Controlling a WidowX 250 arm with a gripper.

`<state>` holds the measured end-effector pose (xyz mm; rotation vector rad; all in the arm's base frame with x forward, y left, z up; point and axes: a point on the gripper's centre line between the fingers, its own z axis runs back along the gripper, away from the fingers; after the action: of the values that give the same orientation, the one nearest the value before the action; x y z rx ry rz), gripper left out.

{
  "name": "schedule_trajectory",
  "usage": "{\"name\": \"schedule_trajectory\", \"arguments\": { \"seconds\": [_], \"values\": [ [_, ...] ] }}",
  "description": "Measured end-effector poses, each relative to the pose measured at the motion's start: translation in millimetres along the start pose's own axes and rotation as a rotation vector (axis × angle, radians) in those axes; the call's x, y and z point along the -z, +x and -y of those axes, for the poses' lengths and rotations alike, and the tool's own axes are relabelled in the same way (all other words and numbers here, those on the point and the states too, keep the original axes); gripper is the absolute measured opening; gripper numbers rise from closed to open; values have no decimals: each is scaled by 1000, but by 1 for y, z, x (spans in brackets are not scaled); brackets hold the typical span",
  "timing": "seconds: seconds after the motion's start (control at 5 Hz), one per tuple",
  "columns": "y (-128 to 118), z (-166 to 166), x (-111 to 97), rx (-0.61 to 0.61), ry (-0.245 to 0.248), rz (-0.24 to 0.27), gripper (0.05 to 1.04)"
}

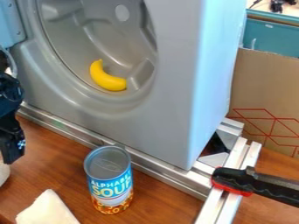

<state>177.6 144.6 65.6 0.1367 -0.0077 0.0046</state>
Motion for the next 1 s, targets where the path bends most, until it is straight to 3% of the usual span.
{"name": "schedule_trajectory", "arguments": {
  "seconds": [0.4,0.8,1.0],
  "values": [
    [-8,-12,5,-51,6,4,1001],
    [-26,-40,25,-159,21,-41,1001],
    [-22,-43,37,-158,-6,-60,1001]
  ]
}}
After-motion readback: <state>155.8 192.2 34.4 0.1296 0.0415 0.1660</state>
